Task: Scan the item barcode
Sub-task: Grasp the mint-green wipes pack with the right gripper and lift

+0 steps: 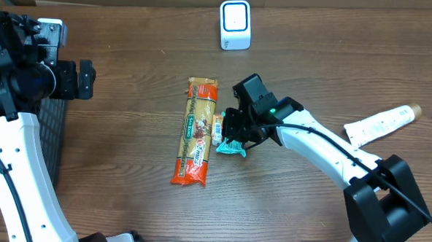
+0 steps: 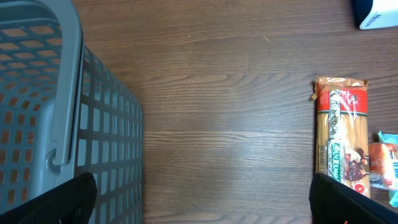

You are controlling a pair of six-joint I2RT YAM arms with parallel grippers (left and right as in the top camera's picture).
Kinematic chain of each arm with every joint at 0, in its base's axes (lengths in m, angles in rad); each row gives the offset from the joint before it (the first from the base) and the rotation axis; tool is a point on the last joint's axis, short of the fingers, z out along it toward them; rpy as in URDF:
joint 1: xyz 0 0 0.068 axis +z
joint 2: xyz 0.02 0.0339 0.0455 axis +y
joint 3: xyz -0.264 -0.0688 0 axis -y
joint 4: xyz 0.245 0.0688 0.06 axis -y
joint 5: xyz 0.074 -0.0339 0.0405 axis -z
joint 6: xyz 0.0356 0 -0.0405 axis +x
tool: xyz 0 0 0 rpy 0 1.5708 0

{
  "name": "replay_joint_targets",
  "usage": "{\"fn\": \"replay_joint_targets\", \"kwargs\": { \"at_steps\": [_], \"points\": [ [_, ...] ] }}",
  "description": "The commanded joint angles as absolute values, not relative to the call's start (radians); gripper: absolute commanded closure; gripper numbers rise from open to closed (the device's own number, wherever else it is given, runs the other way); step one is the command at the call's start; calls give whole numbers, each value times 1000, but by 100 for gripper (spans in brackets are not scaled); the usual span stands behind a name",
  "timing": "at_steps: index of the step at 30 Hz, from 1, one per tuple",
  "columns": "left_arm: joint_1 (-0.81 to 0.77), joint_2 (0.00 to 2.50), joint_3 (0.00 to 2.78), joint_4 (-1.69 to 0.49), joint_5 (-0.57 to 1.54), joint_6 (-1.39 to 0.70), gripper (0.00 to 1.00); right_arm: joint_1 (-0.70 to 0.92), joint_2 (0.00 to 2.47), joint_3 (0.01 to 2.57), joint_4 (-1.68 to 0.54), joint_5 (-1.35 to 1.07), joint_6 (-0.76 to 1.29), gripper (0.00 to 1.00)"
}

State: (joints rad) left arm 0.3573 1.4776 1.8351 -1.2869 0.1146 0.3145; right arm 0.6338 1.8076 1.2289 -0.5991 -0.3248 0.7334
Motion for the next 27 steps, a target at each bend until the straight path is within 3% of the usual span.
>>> {"fn": "replay_joint_targets", "kwargs": {
  "at_steps": [1,15,20,23,27],
  "points": [
    [360,1484,1835,-1284,109,326,0,631,1803,1184,-548,-284,797,97],
    [360,1484,1835,-1284,109,326,0,632,1900,1120,-443,-343,837,96],
    [360,1484,1835,-1285,109,326,0,578,1898,1169,-584,-367,714,96],
    [360,1484,1835,-1285,109,326,0,475,1898,1252,-747,-357,537,96],
    [360,1484,1835,-1284,109,326,0,388,1898,1325,-802,-360,315,84]
  ]
}}
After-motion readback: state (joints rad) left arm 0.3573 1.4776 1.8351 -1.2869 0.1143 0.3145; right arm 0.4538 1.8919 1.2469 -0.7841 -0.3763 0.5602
